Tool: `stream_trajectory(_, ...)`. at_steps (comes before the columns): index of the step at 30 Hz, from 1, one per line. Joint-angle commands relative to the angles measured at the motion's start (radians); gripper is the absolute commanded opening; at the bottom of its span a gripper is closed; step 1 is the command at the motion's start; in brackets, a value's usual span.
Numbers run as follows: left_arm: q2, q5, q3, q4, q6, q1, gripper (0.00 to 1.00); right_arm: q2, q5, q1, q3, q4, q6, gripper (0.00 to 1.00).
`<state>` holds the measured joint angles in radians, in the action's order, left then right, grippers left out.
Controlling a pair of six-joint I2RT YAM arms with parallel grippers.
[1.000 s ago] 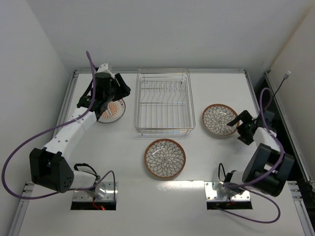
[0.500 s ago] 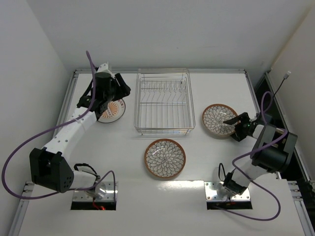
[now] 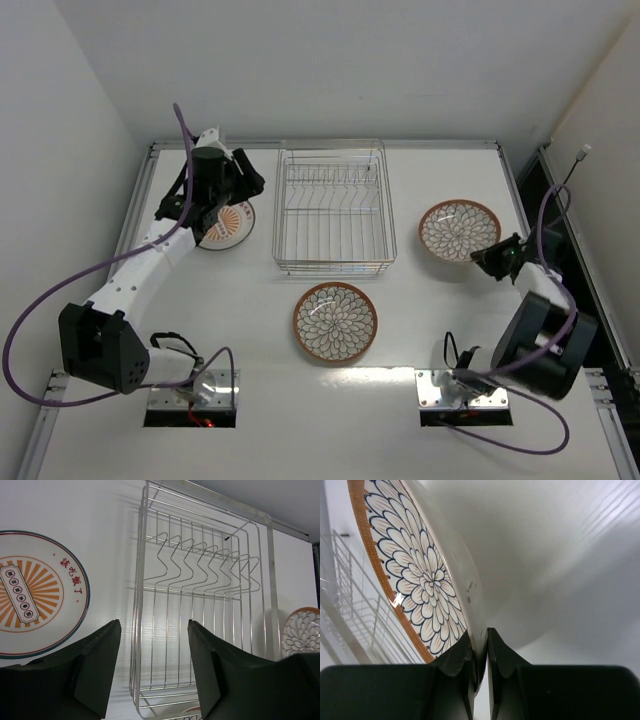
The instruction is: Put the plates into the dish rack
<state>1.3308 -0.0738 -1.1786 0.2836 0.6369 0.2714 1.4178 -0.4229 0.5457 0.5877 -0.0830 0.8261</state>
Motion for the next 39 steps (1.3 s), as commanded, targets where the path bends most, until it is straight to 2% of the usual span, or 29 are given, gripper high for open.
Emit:
stream_trajectory(1,-0.044,-0.012,0.004,-0.027,-0.011,-0.005,0.54,-0.265,0.099,-0.039,0.116,-0.043,-0.018,0.0)
stream_trajectory(5,-0.044,-0.012,0.004,-0.027,-0.011,-0.005,0.54,-0.408,0.306,-0.14,0.228,-0.13,-0.018,0.0)
stream_trajectory(7,-0.044,-0.012,0.004,-0.027,-0.011,-0.005,0.54,-0.408,0.401,-0.206,0.26,-0.143,-0.018,0.0)
stream_trajectory(8,-0.044,-0.012,0.004,-0.027,-0.011,-0.005,0.54,-0.408,0.436,-0.287,0.296,-0.143,-0.018,0.0)
stream_trajectory(10,-0.044,-0.012,0.004,-0.027,-0.011,-0.005,0.54,-0.36,0.556,-0.373,0.336,-0.165,-0.027,0.0)
stream_trajectory(11,-0.044,-0.012,0.004,-0.027,-0.011,-0.005,0.54,-0.34,0.597,-0.456,0.374,-0.166,-0.027,0.0)
stream_trajectory(15,-0.044,-0.021,-0.006,-0.027,-0.011,-0.005,0.54,-0.243,0.781,-0.628,0.448,-0.176,-0.036,0.0)
stream_trajectory(20,-0.044,-0.021,-0.006,-0.018,-0.011,-0.005,0.54,-0.114,1.105,-0.814,0.615,-0.276,-0.045,0.0)
stream_trajectory(26,-0.044,0.0,-0.006,-0.018,-0.011,-0.005,0.54,0.101,1.343,-0.932,0.866,-0.399,-0.077,0.0)
stream_trajectory(28,-0.044,0.0,-0.006,-0.018,-0.011,-0.005,0.54,0.2,1.378,-0.975,0.948,-0.399,-0.097,0.0)
stream_trajectory(33,-0.044,0.0,-0.015,-0.018,-0.011,-0.005,0.54,0.423,1.498,-1.023,1.185,-0.55,-0.088,0.0)
stream_trajectory(39,-0.044,0.009,-0.015,-0.018,-0.011,-0.005,0.54,0.53,1.558,-1.067,1.244,-0.535,-0.114,0.0)
